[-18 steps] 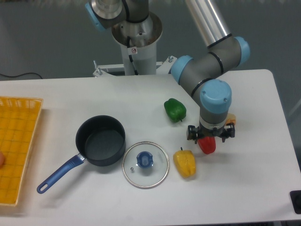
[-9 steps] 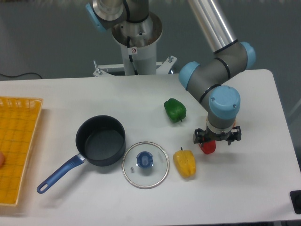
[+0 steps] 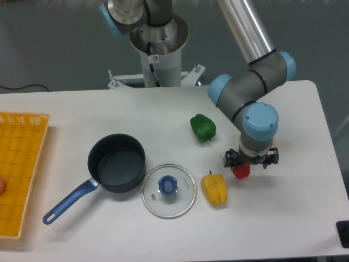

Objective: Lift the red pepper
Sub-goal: 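Close the gripper on the red bell pepper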

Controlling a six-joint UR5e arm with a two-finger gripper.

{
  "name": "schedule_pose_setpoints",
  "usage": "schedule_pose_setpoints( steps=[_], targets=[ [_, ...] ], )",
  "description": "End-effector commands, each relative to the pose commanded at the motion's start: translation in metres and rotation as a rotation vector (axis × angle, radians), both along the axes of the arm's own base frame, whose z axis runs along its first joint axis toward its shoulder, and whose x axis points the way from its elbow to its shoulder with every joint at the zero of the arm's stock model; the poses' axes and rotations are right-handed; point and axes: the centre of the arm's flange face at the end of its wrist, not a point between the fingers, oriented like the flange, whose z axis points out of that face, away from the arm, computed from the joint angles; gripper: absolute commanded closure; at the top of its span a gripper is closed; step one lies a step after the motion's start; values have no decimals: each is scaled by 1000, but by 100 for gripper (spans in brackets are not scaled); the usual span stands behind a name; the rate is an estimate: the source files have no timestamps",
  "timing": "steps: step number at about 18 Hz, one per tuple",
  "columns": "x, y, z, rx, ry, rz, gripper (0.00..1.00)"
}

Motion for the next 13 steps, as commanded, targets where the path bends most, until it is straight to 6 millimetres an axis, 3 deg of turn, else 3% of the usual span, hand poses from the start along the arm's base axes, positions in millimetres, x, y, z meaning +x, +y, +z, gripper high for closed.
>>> schedule_pose_setpoints(
  steps=[10,13],
  targets=[
    [2,-2,-18,-21,-19,-4,0],
    [5,-3,-22,-25,-27,-8,7]
  ],
)
